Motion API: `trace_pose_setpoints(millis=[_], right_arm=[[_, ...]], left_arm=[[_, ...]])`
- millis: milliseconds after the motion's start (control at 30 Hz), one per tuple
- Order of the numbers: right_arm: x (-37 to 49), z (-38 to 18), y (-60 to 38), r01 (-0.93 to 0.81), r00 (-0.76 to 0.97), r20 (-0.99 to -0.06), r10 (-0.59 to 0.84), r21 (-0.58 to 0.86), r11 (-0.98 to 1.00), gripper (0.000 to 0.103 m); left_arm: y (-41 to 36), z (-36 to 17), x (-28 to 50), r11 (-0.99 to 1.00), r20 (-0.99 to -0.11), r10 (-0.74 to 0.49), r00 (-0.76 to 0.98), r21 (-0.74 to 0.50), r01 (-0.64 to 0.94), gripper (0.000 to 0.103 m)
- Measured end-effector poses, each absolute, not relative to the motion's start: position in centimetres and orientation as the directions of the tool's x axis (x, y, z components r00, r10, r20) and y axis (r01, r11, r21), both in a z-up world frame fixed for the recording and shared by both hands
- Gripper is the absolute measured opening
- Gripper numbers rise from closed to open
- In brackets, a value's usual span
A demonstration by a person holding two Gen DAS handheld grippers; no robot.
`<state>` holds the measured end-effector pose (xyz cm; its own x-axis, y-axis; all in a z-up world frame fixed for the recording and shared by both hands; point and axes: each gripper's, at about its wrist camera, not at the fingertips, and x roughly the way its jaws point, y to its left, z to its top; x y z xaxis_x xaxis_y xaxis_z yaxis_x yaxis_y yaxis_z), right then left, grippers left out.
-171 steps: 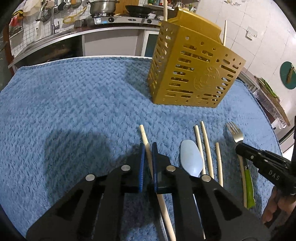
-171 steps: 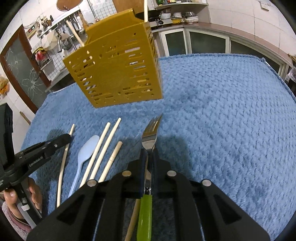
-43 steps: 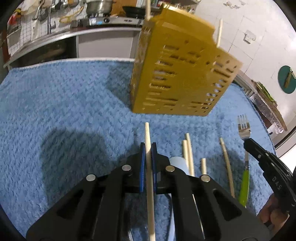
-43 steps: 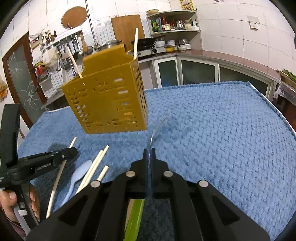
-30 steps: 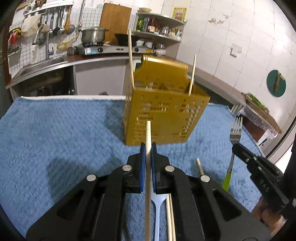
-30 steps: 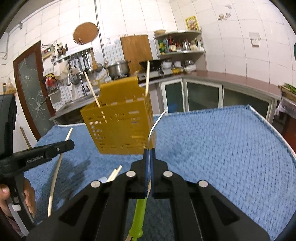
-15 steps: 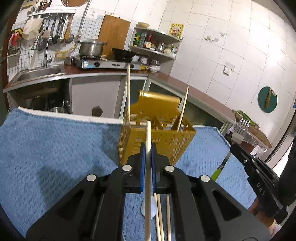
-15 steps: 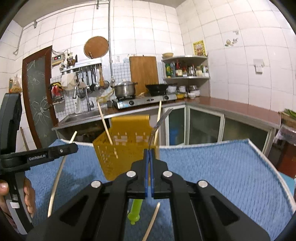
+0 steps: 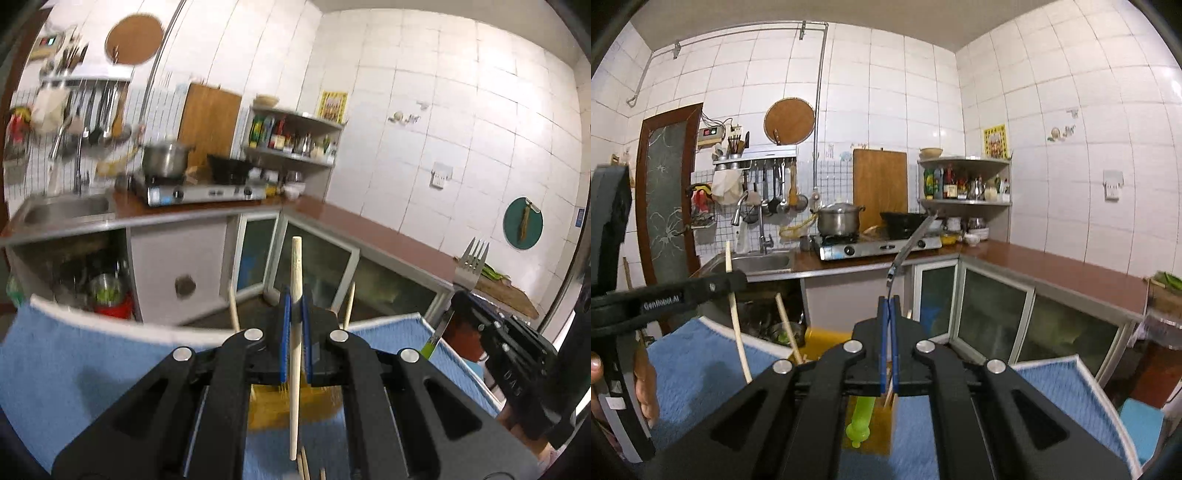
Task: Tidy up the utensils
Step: 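Lower the chopstick and fork into the yellow holder and open both tools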
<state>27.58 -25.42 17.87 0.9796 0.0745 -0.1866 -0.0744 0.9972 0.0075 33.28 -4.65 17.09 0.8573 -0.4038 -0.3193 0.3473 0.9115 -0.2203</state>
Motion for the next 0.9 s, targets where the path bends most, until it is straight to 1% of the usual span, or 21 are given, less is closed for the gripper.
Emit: trace_pose_setpoints(millis=[200,300,400,467,533,633,733,900], right_arm=[[30.9,20.5,-25.7,-0.057,0.986,-0.161,0.053,-0.02,0.998,0.001],[32.5,20.1,-25.5,-0.053,0.984,-0.17,0.047,-0.03,0.998,0.001],[33.8,18.8,-25.0,-0.056,0.981,-0.19,0.049,-0.034,0.998,0.001],[34.5,17.4,-24.5,-0.058,0.978,-0.203,0.047,-0.047,0.997,0.001],[35.1,15.9,-24.1,-0.061,0.976,-0.212,0.048,-0.057,0.996,0.001],[36.1,13.0,-23.9,-0.078,0.967,-0.245,0.061,-0.059,0.995,0.001],[36.4,10.7,-23.6,-0.085,0.96,-0.271,0.062,-0.074,0.994,0.001],[37.2,8.3,-23.6,-0.12,0.938,-0.331,0.1,-0.041,0.992,0.001]], left_arm=[[-5.4,21.8,33.5,0.923,-0.212,-0.382,0.9,-0.144,0.357,0.004],[-5.6,22.9,33.9,0.929,-0.188,-0.368,0.911,-0.129,0.348,0.004],[-6.3,22.0,35.3,0.936,-0.195,-0.349,0.917,-0.116,0.332,0.004],[-6.9,20.4,36.1,0.944,-0.203,-0.328,0.923,-0.093,0.315,0.004],[-7.2,18.5,37.0,0.946,-0.223,-0.325,0.919,-0.098,0.31,0.004],[-7.5,15.0,38.5,0.945,-0.285,-0.326,0.901,-0.11,0.307,0.004],[-7.5,12.7,39.2,0.952,-0.32,-0.306,0.897,-0.093,0.292,0.004],[-6.9,9.2,40.3,0.954,-0.42,-0.301,0.856,-0.123,0.275,0.004]])
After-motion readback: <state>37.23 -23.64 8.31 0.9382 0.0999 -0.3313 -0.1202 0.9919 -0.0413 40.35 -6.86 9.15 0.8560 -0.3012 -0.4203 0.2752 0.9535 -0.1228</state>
